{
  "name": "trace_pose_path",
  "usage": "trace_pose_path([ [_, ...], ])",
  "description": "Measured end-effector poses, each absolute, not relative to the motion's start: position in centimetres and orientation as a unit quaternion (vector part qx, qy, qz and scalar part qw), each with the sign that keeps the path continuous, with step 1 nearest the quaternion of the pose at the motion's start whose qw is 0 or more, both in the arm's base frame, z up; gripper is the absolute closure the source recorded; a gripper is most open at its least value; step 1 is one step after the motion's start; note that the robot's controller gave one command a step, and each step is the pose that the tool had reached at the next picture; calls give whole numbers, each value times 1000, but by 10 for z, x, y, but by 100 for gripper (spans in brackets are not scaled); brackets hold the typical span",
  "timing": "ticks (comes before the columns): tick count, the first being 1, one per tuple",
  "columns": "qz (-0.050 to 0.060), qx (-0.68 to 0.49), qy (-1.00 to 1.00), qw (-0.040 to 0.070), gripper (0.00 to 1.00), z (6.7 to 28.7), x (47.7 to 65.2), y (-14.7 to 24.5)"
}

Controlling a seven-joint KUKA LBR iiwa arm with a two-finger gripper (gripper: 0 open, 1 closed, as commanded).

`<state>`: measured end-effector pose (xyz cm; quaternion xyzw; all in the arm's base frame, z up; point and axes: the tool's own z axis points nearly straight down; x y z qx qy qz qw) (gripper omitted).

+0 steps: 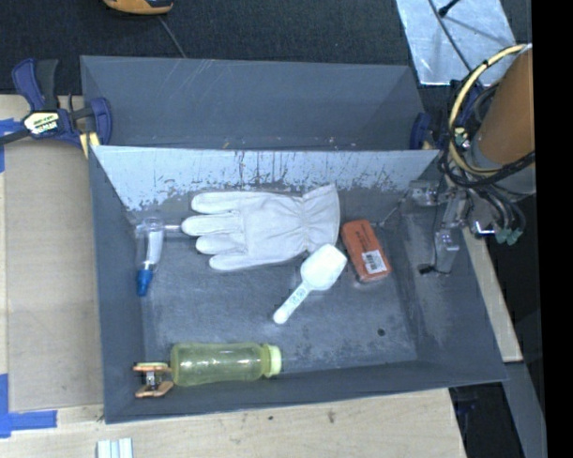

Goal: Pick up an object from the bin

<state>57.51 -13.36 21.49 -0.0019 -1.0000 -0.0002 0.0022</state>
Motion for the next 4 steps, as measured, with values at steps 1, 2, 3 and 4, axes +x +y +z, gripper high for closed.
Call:
trace_pose_path([
  [1, 1, 0, -1000, -2, 0, 220, 577, -133],
  [2, 1, 46, -999, -3, 0, 141, 575, -67],
  [3, 0, 99, -995, 1, 0, 153, 593, -18],
  [4, 0, 113, -994, -3, 0, 142, 598, -12],
])
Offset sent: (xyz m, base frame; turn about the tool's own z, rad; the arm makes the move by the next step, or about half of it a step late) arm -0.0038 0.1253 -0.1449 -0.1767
